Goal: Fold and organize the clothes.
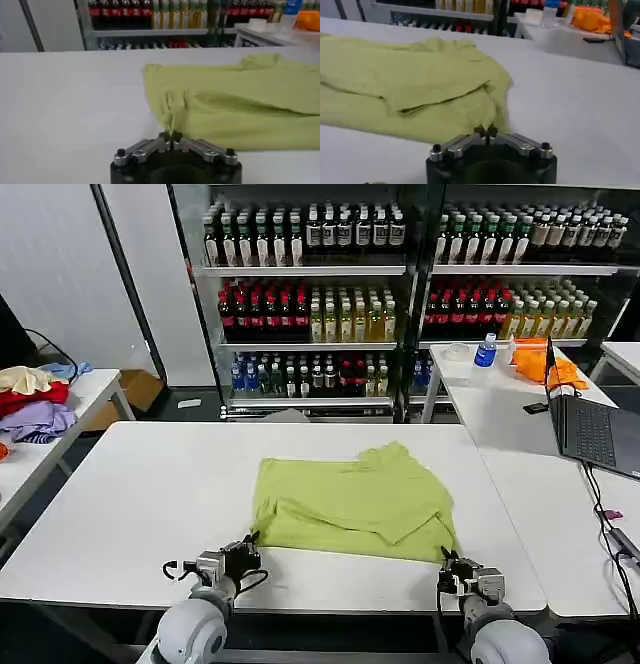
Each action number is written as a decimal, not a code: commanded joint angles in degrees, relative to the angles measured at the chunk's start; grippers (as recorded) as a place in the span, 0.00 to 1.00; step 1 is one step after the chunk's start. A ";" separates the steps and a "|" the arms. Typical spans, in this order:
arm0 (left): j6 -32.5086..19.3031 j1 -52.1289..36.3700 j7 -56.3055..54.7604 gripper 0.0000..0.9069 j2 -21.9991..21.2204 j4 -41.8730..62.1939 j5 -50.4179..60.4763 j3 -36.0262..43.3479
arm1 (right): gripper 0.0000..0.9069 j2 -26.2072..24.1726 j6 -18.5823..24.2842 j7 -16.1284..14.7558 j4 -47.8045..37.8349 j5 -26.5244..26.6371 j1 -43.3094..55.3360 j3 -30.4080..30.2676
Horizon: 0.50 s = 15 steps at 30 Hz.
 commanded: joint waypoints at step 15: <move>-1.89 23.01 0.15 0.53 2.63 -16.48 2.61 -8.91 | 1.00 -1.83 0.42 -2.54 10.39 -3.99 -13.81 3.52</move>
